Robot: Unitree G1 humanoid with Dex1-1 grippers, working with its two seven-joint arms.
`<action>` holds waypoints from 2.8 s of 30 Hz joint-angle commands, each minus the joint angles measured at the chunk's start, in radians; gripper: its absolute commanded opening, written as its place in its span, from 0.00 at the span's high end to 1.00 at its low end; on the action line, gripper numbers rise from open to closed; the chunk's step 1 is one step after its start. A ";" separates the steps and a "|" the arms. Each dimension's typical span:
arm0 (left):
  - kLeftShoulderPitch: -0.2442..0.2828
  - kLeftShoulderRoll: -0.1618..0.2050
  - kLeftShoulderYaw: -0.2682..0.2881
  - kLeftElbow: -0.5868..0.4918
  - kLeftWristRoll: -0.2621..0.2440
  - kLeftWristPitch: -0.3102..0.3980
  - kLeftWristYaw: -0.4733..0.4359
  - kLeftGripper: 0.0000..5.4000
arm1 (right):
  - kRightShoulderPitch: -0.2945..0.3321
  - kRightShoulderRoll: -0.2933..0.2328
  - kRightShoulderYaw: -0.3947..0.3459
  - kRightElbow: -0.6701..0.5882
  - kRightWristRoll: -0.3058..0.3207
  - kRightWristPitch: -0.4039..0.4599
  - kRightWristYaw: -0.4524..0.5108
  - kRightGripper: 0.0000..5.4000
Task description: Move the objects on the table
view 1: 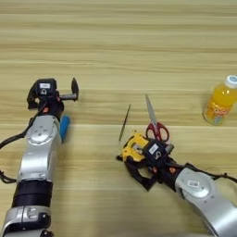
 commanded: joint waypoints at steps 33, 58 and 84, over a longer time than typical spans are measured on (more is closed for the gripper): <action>-0.020 0.006 -0.029 0.055 0.006 -0.098 -0.078 0.00 | -0.021 0.059 -0.126 -0.051 0.127 -0.253 0.046 0.01; -0.032 -0.032 -0.094 0.214 0.081 -0.282 -0.052 0.00 | -0.204 0.131 -0.439 0.335 0.176 -0.443 -0.096 0.01; 0.012 -0.078 -0.124 0.271 0.118 -0.566 0.011 0.00 | -0.241 0.133 -0.460 0.570 0.164 -0.702 -0.083 0.01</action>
